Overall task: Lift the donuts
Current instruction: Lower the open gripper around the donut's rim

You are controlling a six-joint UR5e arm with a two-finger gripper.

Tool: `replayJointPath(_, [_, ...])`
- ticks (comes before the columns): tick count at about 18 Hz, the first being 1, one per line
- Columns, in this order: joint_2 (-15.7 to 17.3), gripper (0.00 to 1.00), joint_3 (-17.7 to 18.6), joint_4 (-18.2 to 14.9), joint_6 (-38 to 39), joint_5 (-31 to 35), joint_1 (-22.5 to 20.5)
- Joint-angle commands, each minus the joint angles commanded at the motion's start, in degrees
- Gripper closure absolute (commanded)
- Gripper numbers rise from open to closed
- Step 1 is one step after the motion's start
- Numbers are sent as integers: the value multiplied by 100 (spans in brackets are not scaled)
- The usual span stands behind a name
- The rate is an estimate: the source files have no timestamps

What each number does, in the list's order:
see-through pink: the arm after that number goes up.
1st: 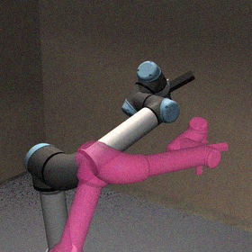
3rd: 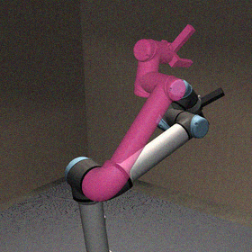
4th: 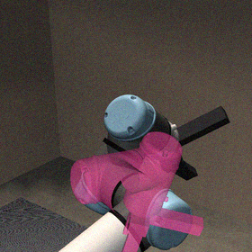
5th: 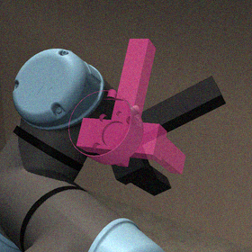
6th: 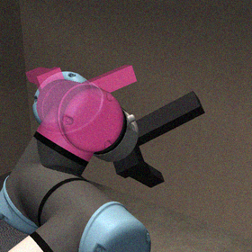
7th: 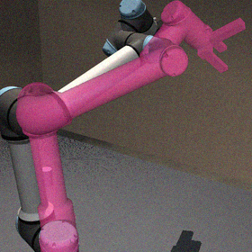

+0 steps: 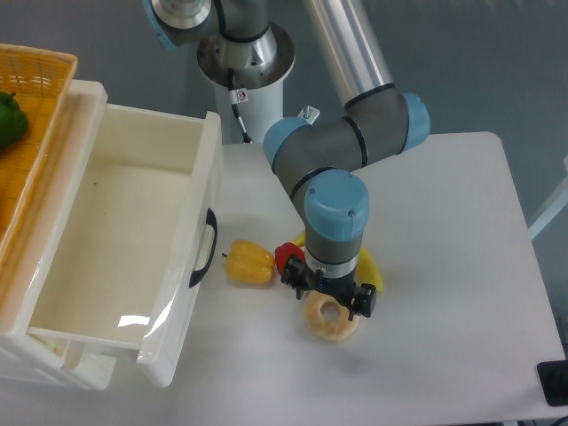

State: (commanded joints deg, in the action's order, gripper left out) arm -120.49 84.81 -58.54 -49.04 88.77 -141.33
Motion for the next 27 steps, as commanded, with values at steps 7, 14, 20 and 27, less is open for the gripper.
replayJointPath(7, [-281,0,-17,26,-9,-9,-333])
replayJointPath(14, [-439,0,-97,26,-53,9,-369])
replayJointPath(20, [-580,0,-97,26,-9,-9,-369])
replayJointPath(27, [-668,0,-105,26,9,-44,-369])
